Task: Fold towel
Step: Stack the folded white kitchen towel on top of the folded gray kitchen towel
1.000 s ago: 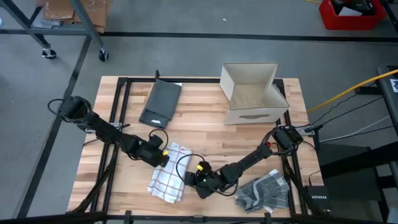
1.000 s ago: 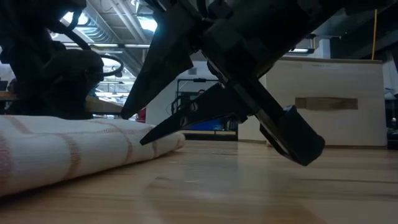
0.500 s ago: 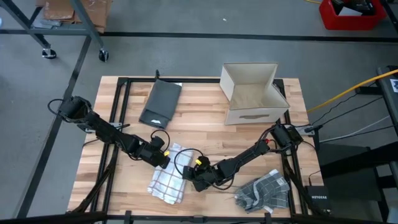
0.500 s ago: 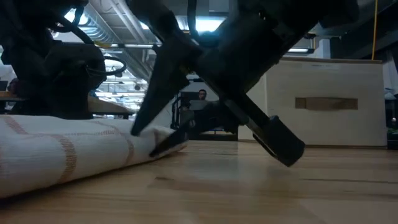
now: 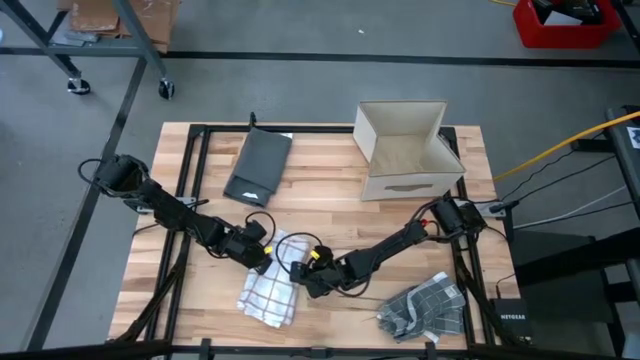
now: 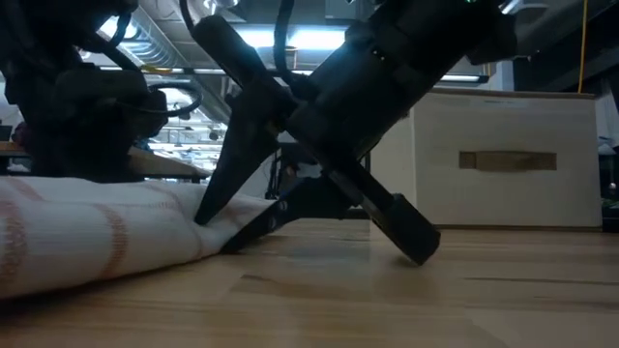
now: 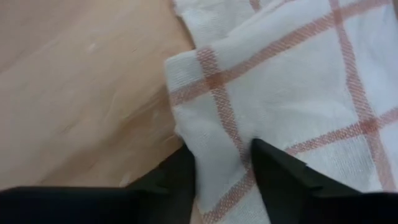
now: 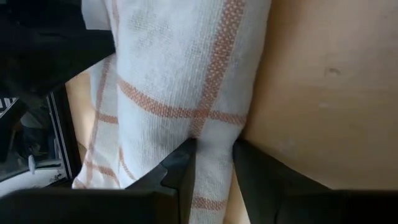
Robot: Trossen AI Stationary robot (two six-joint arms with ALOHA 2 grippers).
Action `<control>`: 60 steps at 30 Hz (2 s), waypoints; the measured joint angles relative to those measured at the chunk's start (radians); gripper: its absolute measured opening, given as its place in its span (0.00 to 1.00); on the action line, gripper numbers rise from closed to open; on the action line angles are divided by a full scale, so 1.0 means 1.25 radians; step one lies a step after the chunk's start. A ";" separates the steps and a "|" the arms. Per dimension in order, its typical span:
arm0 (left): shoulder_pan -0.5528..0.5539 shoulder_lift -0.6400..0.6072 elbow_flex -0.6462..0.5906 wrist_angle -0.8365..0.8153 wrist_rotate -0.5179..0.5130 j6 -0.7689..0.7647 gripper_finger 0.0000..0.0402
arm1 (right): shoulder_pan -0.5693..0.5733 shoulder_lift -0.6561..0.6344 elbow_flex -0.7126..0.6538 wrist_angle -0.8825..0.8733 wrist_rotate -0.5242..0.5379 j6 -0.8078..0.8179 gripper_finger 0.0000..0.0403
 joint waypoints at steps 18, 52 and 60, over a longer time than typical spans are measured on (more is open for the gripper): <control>0.013 -0.076 0.000 -0.059 -0.109 0.121 0.02 | -0.062 0.009 -0.002 0.101 0.148 -0.168 0.02; 0.630 -0.472 0.002 -0.237 -0.164 0.785 0.00 | -0.395 0.017 0.179 0.240 0.074 -0.485 0.01; 0.773 -0.471 0.002 -0.152 -0.130 0.951 0.00 | -0.423 0.107 0.276 0.238 0.047 -0.456 0.01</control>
